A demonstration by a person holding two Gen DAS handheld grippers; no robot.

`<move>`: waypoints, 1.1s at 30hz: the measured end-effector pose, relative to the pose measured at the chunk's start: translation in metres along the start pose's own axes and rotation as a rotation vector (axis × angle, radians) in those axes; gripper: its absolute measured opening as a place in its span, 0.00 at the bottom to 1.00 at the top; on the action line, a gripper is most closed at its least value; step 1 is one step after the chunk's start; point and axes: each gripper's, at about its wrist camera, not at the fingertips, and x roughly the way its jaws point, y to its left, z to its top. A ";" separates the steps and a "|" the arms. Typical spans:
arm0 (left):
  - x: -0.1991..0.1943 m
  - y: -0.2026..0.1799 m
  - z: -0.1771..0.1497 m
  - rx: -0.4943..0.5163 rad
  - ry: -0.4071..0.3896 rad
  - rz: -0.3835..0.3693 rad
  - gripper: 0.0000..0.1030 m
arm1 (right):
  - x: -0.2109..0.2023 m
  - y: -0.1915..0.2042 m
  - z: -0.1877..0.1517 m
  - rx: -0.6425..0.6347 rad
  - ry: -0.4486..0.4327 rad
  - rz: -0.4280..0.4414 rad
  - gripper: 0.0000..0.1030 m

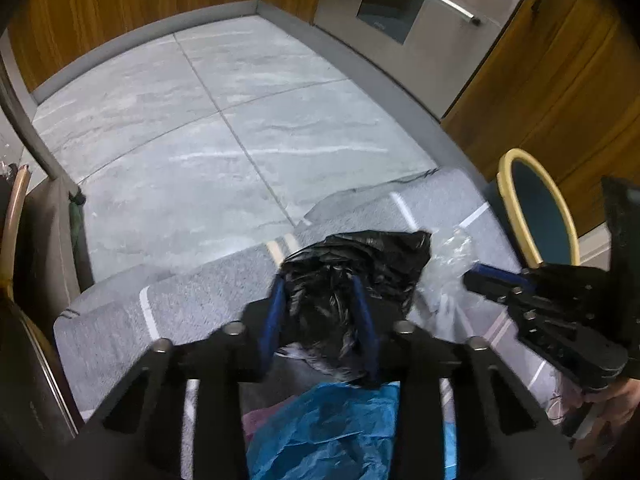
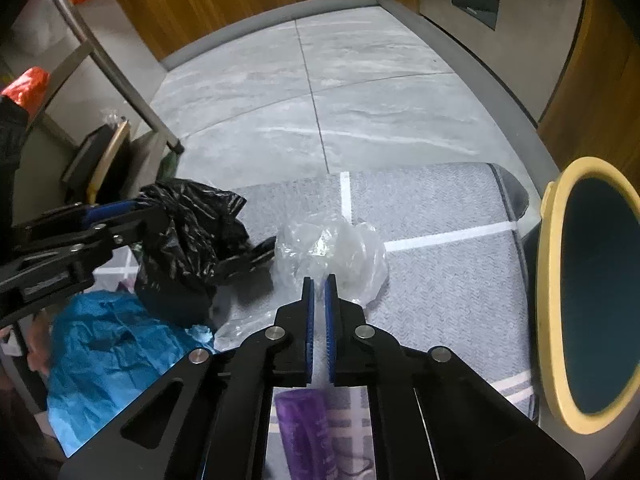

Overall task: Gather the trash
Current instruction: 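Grasp the black plastic bag with the left tool while the right grasps the clear bag, then carry both bags over the yellow-rimmed bin and open both tools to drop them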

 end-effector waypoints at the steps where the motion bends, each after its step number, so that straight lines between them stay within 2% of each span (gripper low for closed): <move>1: 0.002 0.001 -0.002 0.006 0.014 0.009 0.11 | -0.001 0.001 0.000 -0.003 -0.003 -0.003 0.04; 4: -0.002 -0.001 -0.004 0.016 0.001 0.016 0.11 | -0.009 0.001 0.001 0.003 -0.021 -0.004 0.04; 10: -0.033 -0.020 -0.002 0.073 -0.086 0.027 0.10 | -0.034 0.001 -0.001 0.013 -0.063 -0.005 0.03; 19: -0.097 -0.065 -0.004 0.199 -0.282 0.060 0.10 | -0.123 -0.006 -0.011 0.003 -0.208 -0.061 0.03; 23: -0.114 -0.076 -0.005 0.201 -0.323 0.035 0.10 | -0.173 -0.022 -0.027 -0.009 -0.285 -0.104 0.03; 27: -0.125 -0.090 -0.008 0.197 -0.354 -0.007 0.10 | -0.206 -0.048 -0.044 0.023 -0.347 -0.144 0.03; 33: -0.133 -0.120 -0.008 0.207 -0.382 -0.053 0.10 | -0.214 -0.093 -0.041 0.111 -0.380 -0.216 0.03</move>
